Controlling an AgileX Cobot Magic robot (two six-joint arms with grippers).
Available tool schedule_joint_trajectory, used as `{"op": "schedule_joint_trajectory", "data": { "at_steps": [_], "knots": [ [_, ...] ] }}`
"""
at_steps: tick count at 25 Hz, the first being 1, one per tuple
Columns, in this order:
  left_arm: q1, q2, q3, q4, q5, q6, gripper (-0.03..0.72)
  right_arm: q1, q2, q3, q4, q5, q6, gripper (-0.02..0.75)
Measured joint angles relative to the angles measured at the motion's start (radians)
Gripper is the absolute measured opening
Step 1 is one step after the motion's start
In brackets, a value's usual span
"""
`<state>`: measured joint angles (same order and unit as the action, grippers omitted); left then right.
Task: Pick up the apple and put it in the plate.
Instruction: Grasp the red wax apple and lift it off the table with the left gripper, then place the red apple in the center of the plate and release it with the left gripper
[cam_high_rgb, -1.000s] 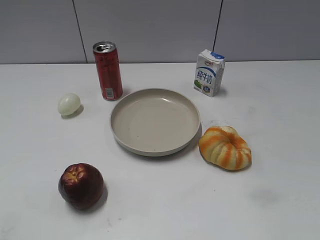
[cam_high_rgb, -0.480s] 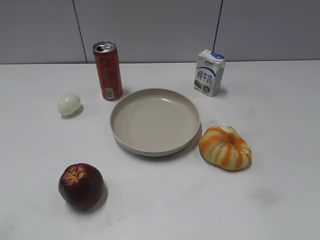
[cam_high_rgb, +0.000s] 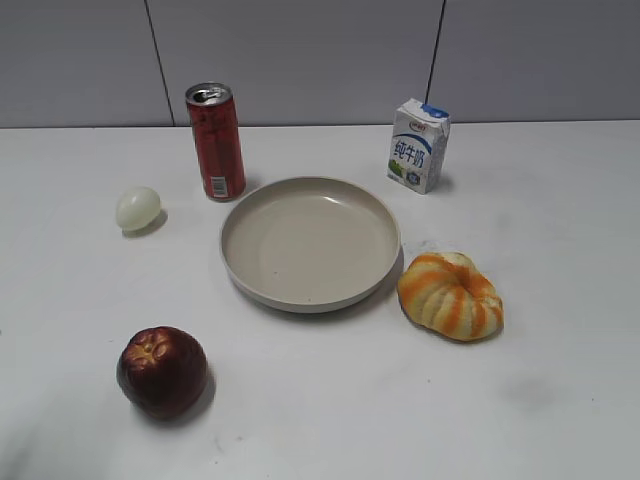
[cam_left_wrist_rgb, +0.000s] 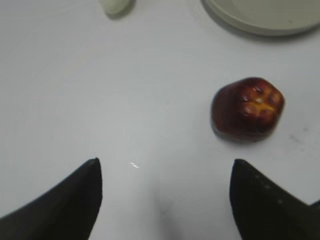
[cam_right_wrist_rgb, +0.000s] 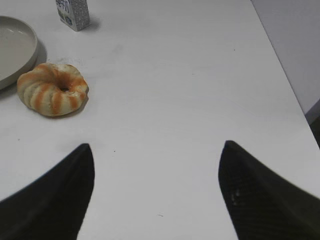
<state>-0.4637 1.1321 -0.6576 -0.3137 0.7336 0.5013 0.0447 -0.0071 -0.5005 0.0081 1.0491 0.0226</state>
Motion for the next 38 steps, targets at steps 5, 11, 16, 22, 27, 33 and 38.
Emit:
{"op": "schedule_joint_trajectory", "data": {
  "at_steps": [5, 11, 16, 22, 27, 33, 38],
  "knots": [
    [-0.107, 0.245, -0.120, 0.029, 0.019, 0.003, 0.610, 0.000, 0.000, 0.000, 0.000, 0.000, 0.000, 0.585],
    [-0.133, 0.488, -0.239, 0.072, 0.026, 0.004, 0.610, 0.000, 0.000, 0.000, 0.000, 0.001, 0.000, 0.585],
    [-0.134, 0.599, -0.290, 0.086, 0.090, 0.005, 0.596, 0.000, 0.000, 0.000, 0.000, 0.001, 0.000, 0.585],
    [-0.134, 0.628, -0.387, 0.108, 0.198, 0.005, 0.566, 0.000, 0.000, 0.000, 0.000, 0.001, 0.000, 0.585],
    [-0.134, 0.630, -0.560, 0.108, 0.185, 0.005, 0.566, 0.000, 0.000, 0.000, 0.000, 0.001, 0.000, 0.585],
    [-0.134, 0.714, -0.826, 0.081, 0.159, 0.005, 0.565, 0.000, 0.000, 0.000, 0.000, 0.001, 0.000, 0.585],
    [-0.157, 0.903, -1.033, 0.062, 0.247, 0.005, 0.565, 0.000, 0.000, 0.000, 0.000, 0.001, 0.000, 0.585]
  ]
}}
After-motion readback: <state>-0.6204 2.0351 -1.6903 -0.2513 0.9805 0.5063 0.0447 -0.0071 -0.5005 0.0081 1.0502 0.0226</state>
